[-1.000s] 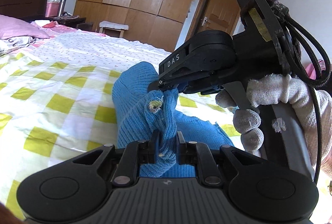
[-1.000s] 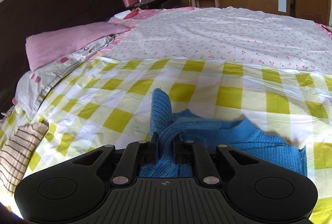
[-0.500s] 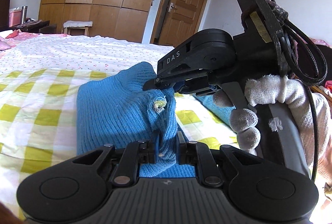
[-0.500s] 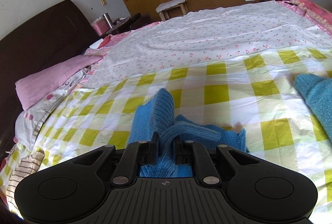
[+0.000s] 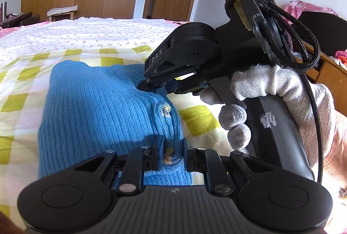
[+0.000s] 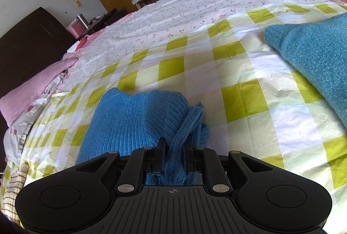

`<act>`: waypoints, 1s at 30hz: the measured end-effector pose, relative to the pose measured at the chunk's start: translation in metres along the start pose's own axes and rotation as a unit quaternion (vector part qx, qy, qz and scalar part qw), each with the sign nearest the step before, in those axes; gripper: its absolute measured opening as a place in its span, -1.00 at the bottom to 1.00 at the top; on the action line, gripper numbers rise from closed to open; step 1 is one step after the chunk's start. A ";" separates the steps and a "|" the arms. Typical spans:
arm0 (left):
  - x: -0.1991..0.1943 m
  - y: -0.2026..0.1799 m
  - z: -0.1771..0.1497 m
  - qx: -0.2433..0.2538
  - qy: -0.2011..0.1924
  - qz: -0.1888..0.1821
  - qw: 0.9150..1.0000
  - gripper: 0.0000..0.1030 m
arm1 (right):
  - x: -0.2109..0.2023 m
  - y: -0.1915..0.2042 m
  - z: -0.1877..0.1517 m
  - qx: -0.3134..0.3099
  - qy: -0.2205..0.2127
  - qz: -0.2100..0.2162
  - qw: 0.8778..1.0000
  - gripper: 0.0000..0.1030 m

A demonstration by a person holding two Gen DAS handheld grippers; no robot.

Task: Fold small clothes
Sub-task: 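Lift the side edge with the right gripper and fold it across the sweater, then lay the folded edge down and open the right gripper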

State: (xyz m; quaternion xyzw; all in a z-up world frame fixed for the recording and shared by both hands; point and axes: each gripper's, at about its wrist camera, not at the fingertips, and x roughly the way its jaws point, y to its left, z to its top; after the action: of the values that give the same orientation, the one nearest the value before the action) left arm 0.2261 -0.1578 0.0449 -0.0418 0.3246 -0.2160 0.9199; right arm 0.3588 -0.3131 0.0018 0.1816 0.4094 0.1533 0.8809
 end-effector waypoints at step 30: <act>-0.050 0.081 -0.019 -0.017 -0.019 0.123 0.992 -0.38 | -0.070 0.011 -0.088 -0.047 0.019 0.025 0.998 -0.87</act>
State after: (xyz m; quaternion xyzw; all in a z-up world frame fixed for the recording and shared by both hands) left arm 0.2093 -0.0620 0.0410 -0.0217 0.3132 -0.0948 0.9447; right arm 0.2453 -0.3154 0.0006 0.1475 0.4136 0.1980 0.8764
